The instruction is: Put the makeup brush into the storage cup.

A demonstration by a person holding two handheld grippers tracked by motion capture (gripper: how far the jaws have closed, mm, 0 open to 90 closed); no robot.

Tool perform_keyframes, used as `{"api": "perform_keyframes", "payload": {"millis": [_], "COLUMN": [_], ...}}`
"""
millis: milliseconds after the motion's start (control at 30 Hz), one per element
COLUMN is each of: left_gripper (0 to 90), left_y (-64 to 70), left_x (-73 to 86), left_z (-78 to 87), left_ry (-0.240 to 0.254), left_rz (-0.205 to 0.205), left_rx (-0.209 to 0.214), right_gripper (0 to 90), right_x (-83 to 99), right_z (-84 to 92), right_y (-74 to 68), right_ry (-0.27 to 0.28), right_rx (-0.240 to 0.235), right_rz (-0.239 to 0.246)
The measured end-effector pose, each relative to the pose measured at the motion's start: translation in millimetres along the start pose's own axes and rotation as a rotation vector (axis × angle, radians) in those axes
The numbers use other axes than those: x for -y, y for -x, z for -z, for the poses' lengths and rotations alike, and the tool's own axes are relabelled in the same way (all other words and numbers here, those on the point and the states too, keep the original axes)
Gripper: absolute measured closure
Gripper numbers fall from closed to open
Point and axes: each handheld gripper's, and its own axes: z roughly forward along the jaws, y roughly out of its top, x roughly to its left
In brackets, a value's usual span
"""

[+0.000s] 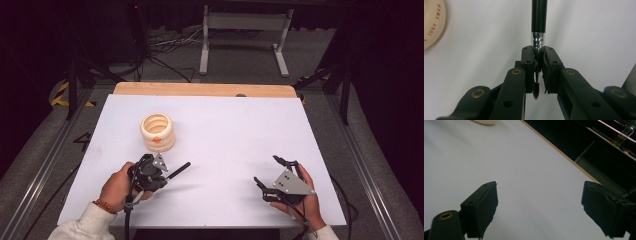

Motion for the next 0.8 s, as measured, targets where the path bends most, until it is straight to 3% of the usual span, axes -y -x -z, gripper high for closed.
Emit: {"api": "perform_keyframes", "payload": {"millis": [167,333,700,800], "left_gripper": [80.9,81.0,80.9,80.9], "left_y": [0.4,0.6,2.1,3.0], "left_x": [-7.2,-13.6,-25.6,-30.1], "left_z": [2.5,2.7,-1.7,-2.9], "left_ry": [0.008,0.001,-0.013,-0.032], "left_rz": [-0.007,-0.020,-0.043,-0.054], "left_rx": [-0.003,0.012,0.029,0.035], "right_gripper": [15.7,17.3,19.2,22.2], "right_x": [-20.2,-38.1,-59.0,-67.1], "right_z": [-12.0,-25.7,-51.1,-55.9], "right_y": [-20.4,-47.0,-82.3,-95.0], "right_ry": [0.021,0.031,0.055,0.076], "right_rx": [-0.025,-0.045,-0.059,-0.048], "right_rz": [0.102,0.250,0.386,0.456]}}
